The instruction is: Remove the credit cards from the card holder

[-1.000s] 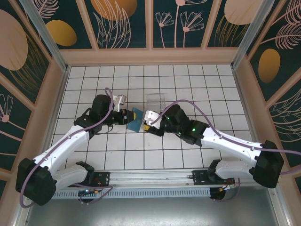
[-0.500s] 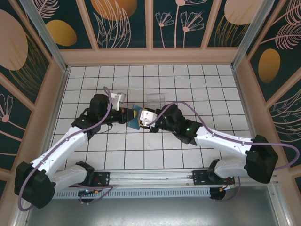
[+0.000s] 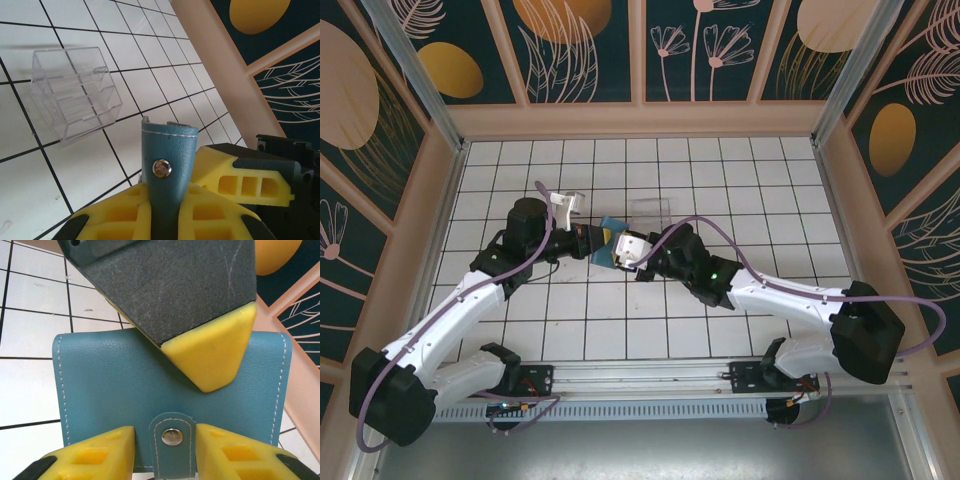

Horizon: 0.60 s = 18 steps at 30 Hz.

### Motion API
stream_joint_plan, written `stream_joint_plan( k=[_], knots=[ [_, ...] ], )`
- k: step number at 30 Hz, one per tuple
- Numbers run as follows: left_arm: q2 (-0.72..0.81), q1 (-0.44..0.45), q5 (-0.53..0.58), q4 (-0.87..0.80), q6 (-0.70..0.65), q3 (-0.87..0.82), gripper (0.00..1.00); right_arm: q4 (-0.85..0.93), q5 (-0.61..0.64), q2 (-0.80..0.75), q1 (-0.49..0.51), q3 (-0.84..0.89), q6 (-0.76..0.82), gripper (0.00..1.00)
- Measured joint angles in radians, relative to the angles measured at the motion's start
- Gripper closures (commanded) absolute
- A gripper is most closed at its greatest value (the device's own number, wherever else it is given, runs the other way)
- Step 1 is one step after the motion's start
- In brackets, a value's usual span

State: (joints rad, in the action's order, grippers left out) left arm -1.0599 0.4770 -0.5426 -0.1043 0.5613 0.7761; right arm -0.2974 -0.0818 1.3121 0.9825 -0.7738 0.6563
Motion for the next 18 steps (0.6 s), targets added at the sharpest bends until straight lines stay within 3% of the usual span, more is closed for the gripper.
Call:
stream_joint_plan(
  k=[18],
  knots=[
    [0.0,-0.001,-0.003,0.004,0.003,0.0,1.0,-0.01,0.022,0.0,0.0,0.0,-0.019,0.78]
  ],
)
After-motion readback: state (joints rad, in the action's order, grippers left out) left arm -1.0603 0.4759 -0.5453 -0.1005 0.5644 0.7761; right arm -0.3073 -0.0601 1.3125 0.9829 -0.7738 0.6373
